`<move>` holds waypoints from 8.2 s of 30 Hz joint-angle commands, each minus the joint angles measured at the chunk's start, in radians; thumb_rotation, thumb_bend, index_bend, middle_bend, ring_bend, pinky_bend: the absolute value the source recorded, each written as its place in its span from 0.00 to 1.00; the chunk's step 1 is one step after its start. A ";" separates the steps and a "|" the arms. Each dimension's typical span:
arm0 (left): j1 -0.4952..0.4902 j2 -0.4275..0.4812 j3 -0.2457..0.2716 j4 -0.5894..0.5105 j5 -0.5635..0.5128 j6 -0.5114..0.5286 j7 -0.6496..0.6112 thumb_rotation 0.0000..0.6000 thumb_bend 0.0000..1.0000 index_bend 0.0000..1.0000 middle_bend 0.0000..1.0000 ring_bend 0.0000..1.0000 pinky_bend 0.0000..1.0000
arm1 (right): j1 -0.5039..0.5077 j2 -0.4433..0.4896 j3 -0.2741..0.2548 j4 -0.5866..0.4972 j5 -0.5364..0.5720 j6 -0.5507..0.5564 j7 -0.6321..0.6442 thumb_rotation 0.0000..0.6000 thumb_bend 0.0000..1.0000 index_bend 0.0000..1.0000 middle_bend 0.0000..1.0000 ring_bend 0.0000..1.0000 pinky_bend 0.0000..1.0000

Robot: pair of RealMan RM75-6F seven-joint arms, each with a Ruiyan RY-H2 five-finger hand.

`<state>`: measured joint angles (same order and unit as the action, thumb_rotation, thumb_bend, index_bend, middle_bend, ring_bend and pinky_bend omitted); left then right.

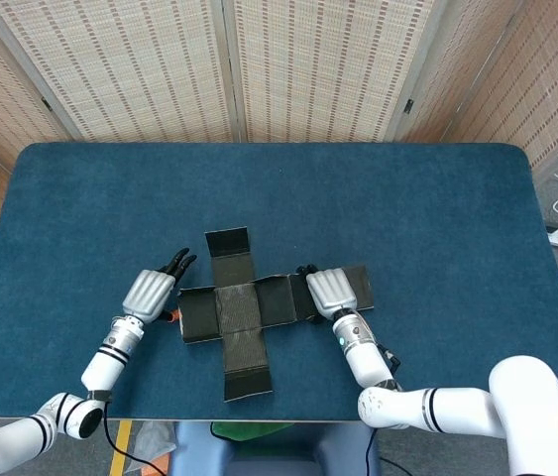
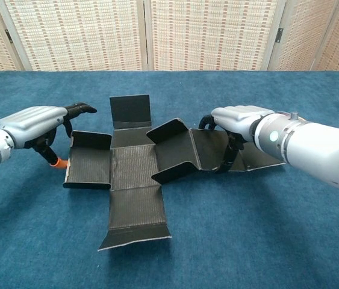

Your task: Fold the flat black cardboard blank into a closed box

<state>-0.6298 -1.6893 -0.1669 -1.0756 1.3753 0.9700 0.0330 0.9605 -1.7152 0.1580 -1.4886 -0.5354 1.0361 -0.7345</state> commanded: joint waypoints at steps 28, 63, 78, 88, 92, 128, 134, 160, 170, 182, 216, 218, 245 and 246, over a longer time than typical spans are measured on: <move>-0.146 0.173 0.081 -0.159 0.119 -0.229 -0.617 1.00 0.19 0.00 0.00 0.34 0.57 | 0.217 0.054 -0.119 0.094 -0.385 -0.189 -0.223 1.00 0.21 0.54 0.46 0.75 1.00; -0.233 0.108 0.289 0.041 0.304 -0.130 -1.254 1.00 0.19 0.41 0.37 0.42 0.54 | 0.183 -0.028 -0.113 0.279 -0.874 -0.112 -0.054 1.00 0.22 0.01 0.06 0.70 1.00; -0.207 0.190 0.284 -0.026 0.256 -0.079 -1.310 1.00 0.19 0.38 0.34 0.42 0.53 | 0.028 0.232 -0.086 -0.062 -0.844 -0.015 0.109 1.00 0.23 0.00 0.00 0.64 1.00; -0.211 0.291 0.285 -0.064 0.278 -0.005 -1.678 1.00 0.19 0.36 0.33 0.42 0.53 | -0.228 0.385 -0.118 -0.128 -1.011 0.364 0.510 1.00 0.23 0.00 0.00 0.64 1.00; -0.223 0.312 0.290 -0.064 0.297 0.024 -1.870 1.00 0.19 0.36 0.33 0.42 0.53 | -0.308 0.380 -0.114 -0.088 -1.018 0.458 0.688 1.00 0.23 0.00 0.00 0.65 1.00; -0.285 0.351 0.331 -0.071 0.379 0.088 -2.007 1.00 0.19 0.33 0.31 0.41 0.52 | -0.158 -0.091 0.137 0.288 -1.085 0.453 0.873 1.00 0.09 0.00 0.03 0.65 1.00; -0.293 0.345 0.343 -0.064 0.385 0.071 -1.908 1.00 0.19 0.33 0.31 0.41 0.52 | -0.132 -0.055 0.120 0.227 -1.102 0.393 0.794 1.00 0.04 0.00 0.03 0.65 1.00; -0.295 0.238 0.306 -0.091 0.273 -0.105 -1.279 1.00 0.19 0.33 0.29 0.38 0.50 | -0.076 -0.093 -0.053 0.380 -1.226 0.242 0.613 1.00 0.02 0.03 0.18 0.69 1.00; -0.276 0.178 0.291 -0.081 0.212 -0.176 -1.121 1.00 0.19 0.31 0.28 0.38 0.50 | -0.086 -0.198 -0.136 0.564 -1.268 0.233 0.640 1.00 0.02 0.04 0.20 0.70 1.00; -0.266 0.170 0.273 -0.099 0.175 -0.226 -1.036 1.00 0.19 0.21 0.25 0.38 0.48 | -0.075 -0.275 -0.166 0.726 -1.304 0.279 0.684 1.00 0.03 0.08 0.22 0.70 1.00; -0.264 0.175 0.255 -0.134 0.182 -0.259 -0.972 1.00 0.19 0.07 0.16 0.35 0.45 | -0.063 -0.219 -0.240 0.705 -1.325 0.246 0.738 1.00 0.17 0.21 0.36 0.72 1.00; -0.265 0.176 0.255 -0.137 0.185 -0.260 -0.972 1.00 0.19 0.06 0.16 0.35 0.45 | -0.064 -0.216 -0.242 0.700 -1.326 0.247 0.740 1.00 0.17 0.21 0.36 0.72 1.00; -0.275 0.189 0.257 -0.181 0.187 -0.281 -0.933 1.00 0.19 0.05 0.14 0.34 0.44 | -0.038 -0.233 -0.221 0.713 -1.340 0.278 0.726 1.00 0.11 0.23 0.34 0.72 1.00; -0.274 0.189 0.258 -0.178 0.186 -0.282 -0.933 1.00 0.19 0.05 0.14 0.34 0.44 | -0.042 -0.234 -0.222 0.717 -1.339 0.280 0.726 1.00 0.11 0.23 0.33 0.72 1.00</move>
<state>-0.9046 -1.5003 0.0908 -1.2547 1.5615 0.6890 -0.8999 0.9216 -1.9484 -0.0630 -0.7741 -1.8752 1.3144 -0.0091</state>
